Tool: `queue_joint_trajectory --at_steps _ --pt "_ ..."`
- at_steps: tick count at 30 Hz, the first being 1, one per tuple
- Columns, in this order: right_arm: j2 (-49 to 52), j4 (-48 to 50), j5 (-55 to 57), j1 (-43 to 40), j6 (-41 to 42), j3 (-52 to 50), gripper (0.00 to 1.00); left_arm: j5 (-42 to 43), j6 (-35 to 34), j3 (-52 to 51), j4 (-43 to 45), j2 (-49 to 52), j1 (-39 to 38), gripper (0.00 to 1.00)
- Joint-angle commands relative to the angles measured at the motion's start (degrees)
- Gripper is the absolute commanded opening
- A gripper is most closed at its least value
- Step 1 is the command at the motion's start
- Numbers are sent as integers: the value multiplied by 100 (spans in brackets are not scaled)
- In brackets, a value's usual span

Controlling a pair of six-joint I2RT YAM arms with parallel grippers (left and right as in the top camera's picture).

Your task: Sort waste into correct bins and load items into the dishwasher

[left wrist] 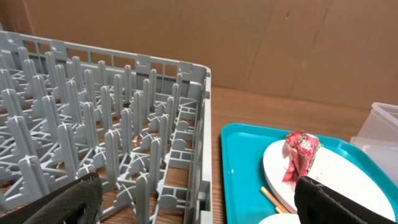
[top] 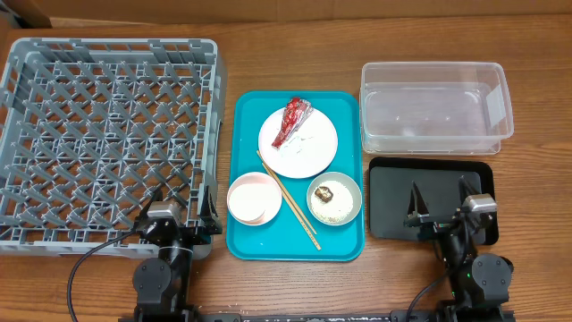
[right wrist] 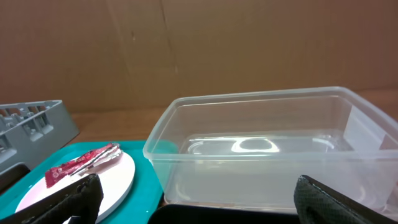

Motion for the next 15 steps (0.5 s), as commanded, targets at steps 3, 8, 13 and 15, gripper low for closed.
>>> queue_joint_trajectory --at_steps 3,8,13,15 --pt "168 -664 37 28 151 505 100 175 -210 597 -682 83 -26 100" --pt "868 -1392 33 28 334 1482 100 129 -208 1759 -1727 942 -22 100" --pt "2116 -2118 -157 28 426 2693 100 111 -184 3091 -2898 2330 -22 100" --pt "2688 -2496 -190 28 426 3185 100 111 -181 3639 -3383 2894 -22 100"
